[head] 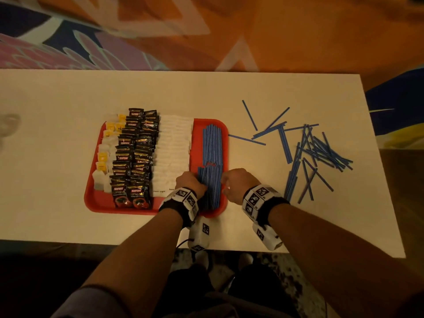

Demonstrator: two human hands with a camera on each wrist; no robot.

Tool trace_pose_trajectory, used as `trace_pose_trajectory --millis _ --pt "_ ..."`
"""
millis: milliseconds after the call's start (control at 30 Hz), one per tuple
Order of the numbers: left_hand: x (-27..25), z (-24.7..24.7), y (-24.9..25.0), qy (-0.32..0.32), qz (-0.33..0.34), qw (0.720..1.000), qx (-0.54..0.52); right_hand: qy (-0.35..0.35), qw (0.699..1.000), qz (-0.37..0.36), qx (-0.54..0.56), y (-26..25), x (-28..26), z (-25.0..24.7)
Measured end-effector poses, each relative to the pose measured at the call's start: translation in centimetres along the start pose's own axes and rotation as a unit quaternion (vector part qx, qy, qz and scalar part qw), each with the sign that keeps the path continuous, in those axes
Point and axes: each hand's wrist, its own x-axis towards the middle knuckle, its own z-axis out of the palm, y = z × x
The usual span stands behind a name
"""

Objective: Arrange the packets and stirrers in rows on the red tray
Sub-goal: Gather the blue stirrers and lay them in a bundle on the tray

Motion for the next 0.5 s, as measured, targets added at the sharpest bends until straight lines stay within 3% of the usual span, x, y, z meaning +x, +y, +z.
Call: trace_pose_trajectory --millis 233,500 --pt "-0.5 -0.1 -0.8 0.04 0.046 0.998 -0.012 0.049 0.986 -0.128 -0.099 -1.5 1.0 2.3" --pt "-0.4 -0.5 -3.3 0.041 0.142 0.989 -0.021 0.067 0.981 -0.112 -0.146 -2.5 1.3 4.7"
